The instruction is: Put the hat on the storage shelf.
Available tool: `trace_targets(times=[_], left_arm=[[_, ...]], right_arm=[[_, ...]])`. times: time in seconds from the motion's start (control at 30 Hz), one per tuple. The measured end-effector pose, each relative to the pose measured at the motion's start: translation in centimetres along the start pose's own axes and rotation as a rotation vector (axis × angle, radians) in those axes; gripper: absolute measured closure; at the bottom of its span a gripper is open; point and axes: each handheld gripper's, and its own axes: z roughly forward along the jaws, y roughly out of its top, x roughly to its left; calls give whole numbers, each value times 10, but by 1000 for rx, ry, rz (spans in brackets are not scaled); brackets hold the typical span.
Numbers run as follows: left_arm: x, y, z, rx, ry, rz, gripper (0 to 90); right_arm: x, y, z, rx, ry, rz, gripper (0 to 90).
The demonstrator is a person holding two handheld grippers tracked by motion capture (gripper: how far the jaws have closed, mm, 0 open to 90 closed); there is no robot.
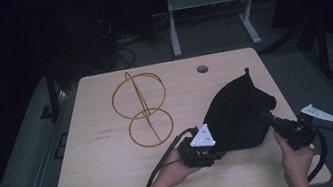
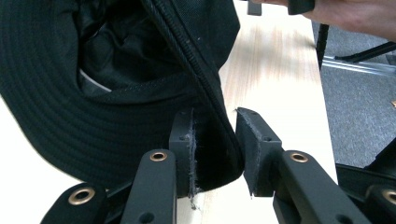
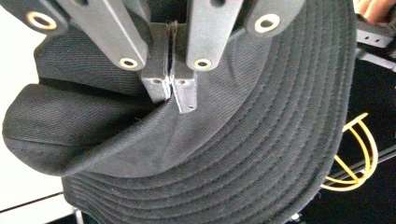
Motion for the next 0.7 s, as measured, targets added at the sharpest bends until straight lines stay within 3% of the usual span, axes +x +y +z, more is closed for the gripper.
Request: trace_targets(times=[0.7], left_arm=[[5, -5, -18, -14, 10, -22, 629]], right_arm=[[26, 33, -5, -23, 54, -118, 885]])
